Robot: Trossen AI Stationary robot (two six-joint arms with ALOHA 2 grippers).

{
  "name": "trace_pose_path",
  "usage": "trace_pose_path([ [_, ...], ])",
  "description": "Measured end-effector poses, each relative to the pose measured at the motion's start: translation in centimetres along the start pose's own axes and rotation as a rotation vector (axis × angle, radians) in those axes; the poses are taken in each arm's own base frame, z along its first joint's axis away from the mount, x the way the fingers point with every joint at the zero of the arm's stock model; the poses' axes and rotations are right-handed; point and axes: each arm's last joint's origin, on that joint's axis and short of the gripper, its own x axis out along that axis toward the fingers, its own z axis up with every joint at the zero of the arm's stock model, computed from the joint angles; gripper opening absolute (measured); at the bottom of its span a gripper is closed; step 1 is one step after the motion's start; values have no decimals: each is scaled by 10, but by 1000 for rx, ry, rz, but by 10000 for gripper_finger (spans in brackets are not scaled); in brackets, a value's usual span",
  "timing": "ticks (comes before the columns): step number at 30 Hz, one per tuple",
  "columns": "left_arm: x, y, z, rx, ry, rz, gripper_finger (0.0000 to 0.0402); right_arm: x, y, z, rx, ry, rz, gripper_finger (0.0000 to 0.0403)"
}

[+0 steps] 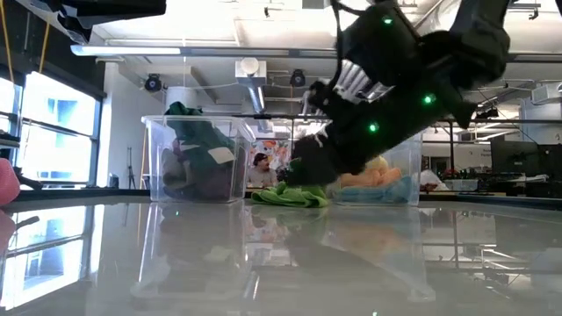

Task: Sort towels by color in basket
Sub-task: Put the green microfiber cloth into the right transparent bin

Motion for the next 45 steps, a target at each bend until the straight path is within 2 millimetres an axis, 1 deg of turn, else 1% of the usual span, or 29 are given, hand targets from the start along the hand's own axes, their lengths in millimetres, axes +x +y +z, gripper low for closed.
trace_pose_path([
  [2, 0, 0, 0, 3, 1, 0, 58, 4, -8, -1, 89, -42, -20, 179],
  [7, 0, 0, 0, -4, 2, 0, 58, 16, -25, -3, 123, -21, -69, 173],
  [13, 0, 0, 0, -4, 1, 1, 58, 31, -37, 0, 111, 113, -119, 171],
  [16, 0, 0, 0, -5, 1, 1, 58, 37, -42, 2, 108, 160, -101, 159],
  [19, 0, 0, 0, -5, 1, 1, 58, 41, -45, 2, 119, 186, -53, 123],
  [22, 0, 0, 0, -5, 1, 1, 58, 42, -47, 0, 116, 213, -20, 71],
  [25, 0, 0, 0, -6, 1, 1, 58, 39, -42, -1, 85, 224, 33, 17],
  [27, 0, 0, 0, -6, 1, 1, 58, 34, -33, -1, 57, 225, 88, 10],
  [31, 0, 0, 0, -6, 1, 1, 58, 14, -12, 1, -14, 227, 216, 20],
  [34, 0, 0, 0, -6, 1, 1, 58, -9, 3, 8, -95, 211, 319, 10],
  [36, 0, 0, 0, -7, 1, 1, 58, -28, 9, 18, -135, 184, 362, 5],
  [39, 0, 0, 0, -13, 1, 1, 58, -54, 10, 33, -174, 149, 373, 8],
  [42, 0, 0, 0, -14, 1, 1, 58, -78, 4, 47, -192, 117, 340, 11],
  [45, 0, 0, 0, -14, 1, 1, 58, -96, -2, 60, -183, 74, 320, 11],
])
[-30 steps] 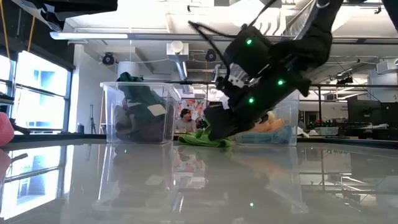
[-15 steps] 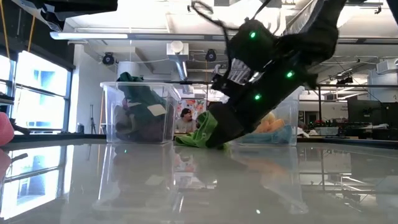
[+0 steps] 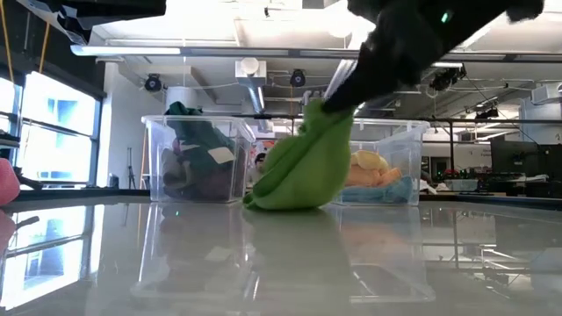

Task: Sort towels by color in basket
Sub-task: Put the green microfiber cloth into the right transparent bin

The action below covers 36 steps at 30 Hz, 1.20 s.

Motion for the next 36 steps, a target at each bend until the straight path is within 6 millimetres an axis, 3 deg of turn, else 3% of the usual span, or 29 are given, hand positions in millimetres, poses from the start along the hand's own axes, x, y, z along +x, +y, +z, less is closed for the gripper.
trace_pose_path([
  [4, 0, 0, 0, 0, 0, 0, 58, -14, -4, 10, 22, -52, 0, 12],
  [10, 0, 0, 0, 13, 2, 1, 58, -8, -5, 8, 34, -40, -27, 12],
  [15, 0, 1, -3, 39, 14, 3, 58, 9, -3, -1, 45, -15, -45, 43],
  [22, 4, 3, -3, 51, 14, 35, 58, 42, -4, -13, 81, -13, -82, 143],
  [28, 10, 7, -4, 63, 23, 57, 58, 68, -8, -35, 59, 80, -89, 221],
  [36, 12, 8, -5, 20, 31, 60, 58, 98, -12, -61, 80, 191, -8, 236],
])
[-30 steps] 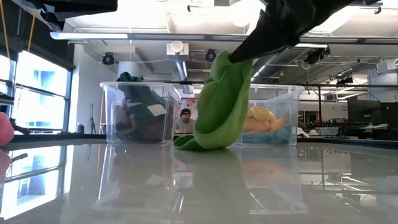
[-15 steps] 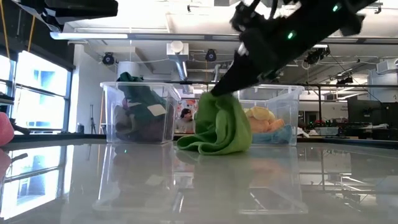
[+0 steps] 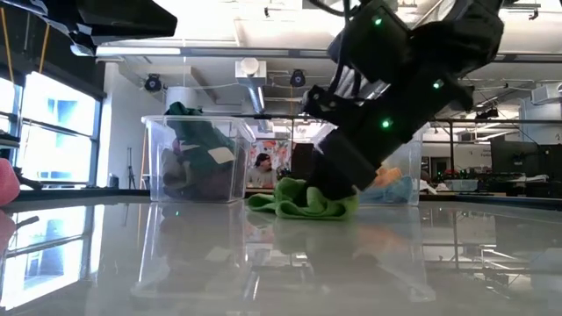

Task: Sort towels by color in basket
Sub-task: Put the green microfiber cloth into the right transparent bin

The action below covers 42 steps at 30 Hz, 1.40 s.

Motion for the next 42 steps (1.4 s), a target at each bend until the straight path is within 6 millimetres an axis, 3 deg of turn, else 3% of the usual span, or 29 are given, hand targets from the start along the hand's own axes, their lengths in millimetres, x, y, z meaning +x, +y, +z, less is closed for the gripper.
trace_pose_path([
  [5, 1, 0, 0, -2, 0, 2, 58, 7, 0, -7, 32, 28, -8, 214],
  [15, 3, 1, 1, -19, -2, 13, 58, 1, 12, -10, 5, 21, 17, 32],
  [18, 3, 1, 1, -19, -2, 14, 58, -8, 18, -9, -14, 7, 8, 27],
  [24, 3, 1, 1, -17, -2, 13, 58, -44, 27, 6, -91, -75, -18, 39],
  [32, 4, 1, -1, -11, 5, 2, 58, -118, 27, 41, -124, -286, -99, 27],
  [42, 4, 0, 0, -15, 5, -5, 58, -202, 7, 63, -192, -478, -272, 28],
])
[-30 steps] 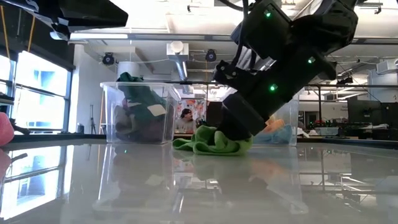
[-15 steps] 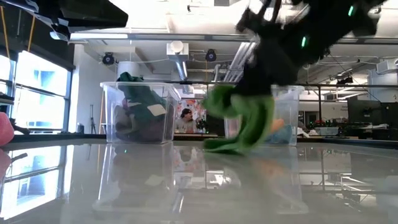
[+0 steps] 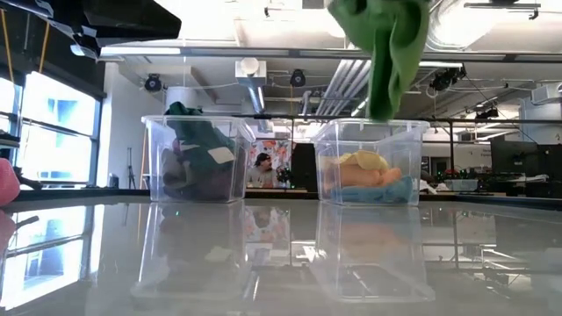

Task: Sort towels by color in basket
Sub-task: Put the green microfiber cloth into the right transparent bin

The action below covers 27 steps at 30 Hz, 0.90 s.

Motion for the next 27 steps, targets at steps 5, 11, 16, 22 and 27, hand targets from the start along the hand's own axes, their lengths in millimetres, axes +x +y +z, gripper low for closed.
trace_pose_path([
  [5, 0, 0, 0, 2, 0, 0, 58, -10, -45, 20, -81, -60, -119, 34],
  [11, 0, 0, 0, 0, -1, 0, 58, 9, -119, 23, -44, -96, -227, 29],
  [16, 0, 0, 0, -1, -1, 0, 58, 40, -171, 4, 58, -82, -220, 34],
  [22, 0, 0, 0, -1, -1, 1, 58, 72, -215, -37, 237, 59, -192, 35],
  [27, 1, 0, 0, -2, 0, 1, 58, 96, -227, -71, 322, 212, -139, 43],
])
